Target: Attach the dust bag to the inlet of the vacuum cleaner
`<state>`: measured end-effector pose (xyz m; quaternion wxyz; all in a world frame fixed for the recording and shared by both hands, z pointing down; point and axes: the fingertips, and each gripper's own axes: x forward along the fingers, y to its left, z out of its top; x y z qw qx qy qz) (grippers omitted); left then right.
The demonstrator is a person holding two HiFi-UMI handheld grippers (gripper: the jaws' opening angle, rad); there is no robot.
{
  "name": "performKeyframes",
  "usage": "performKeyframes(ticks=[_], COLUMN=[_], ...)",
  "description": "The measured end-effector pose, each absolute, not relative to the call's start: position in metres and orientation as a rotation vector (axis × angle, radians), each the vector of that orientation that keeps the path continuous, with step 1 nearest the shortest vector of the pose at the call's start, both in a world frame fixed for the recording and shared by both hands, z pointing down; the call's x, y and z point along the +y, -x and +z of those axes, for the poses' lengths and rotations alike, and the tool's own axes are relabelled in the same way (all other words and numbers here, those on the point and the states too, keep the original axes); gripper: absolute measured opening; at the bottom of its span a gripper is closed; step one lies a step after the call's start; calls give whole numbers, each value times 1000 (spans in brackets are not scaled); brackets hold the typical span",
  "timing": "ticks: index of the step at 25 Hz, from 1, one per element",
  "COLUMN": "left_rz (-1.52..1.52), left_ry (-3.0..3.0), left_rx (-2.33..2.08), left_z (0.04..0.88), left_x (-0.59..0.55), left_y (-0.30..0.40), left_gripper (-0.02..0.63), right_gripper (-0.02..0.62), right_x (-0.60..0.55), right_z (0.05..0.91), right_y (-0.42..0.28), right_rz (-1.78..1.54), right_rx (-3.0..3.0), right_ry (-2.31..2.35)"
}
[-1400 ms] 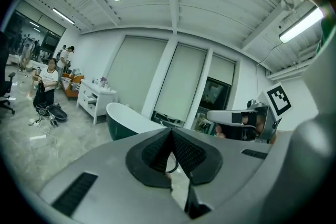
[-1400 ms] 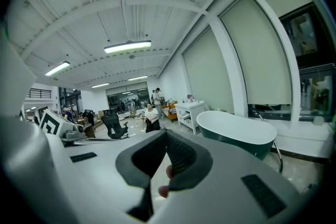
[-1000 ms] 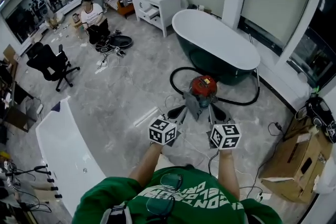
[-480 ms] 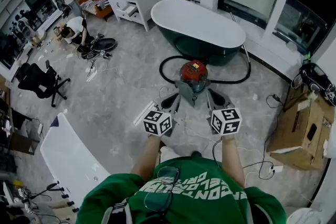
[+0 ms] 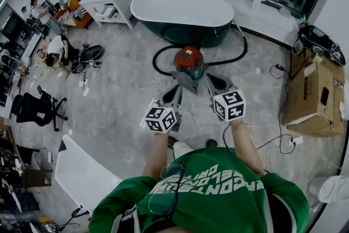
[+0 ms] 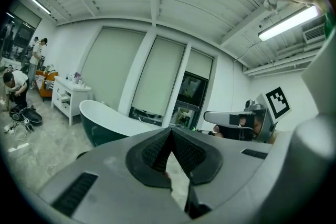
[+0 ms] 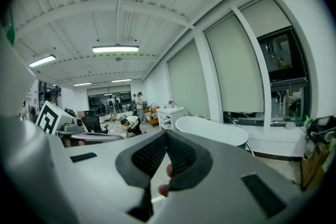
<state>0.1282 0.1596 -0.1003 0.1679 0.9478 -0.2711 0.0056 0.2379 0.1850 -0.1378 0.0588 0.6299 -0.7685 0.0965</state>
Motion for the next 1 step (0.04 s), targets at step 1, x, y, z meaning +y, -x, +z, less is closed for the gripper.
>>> performKeyframes(ticks=[1], left_rz=[11], left_ry=[-2690], left_rx=[-767], left_z=[-99], left_x=[160], left_y=[-129], left_gripper=[3], right_gripper=[8], right_x=[184], right_z=[-138], right_y=[-239], right_rz=[292], right_rx=[-2323], right_ry=[-1905])
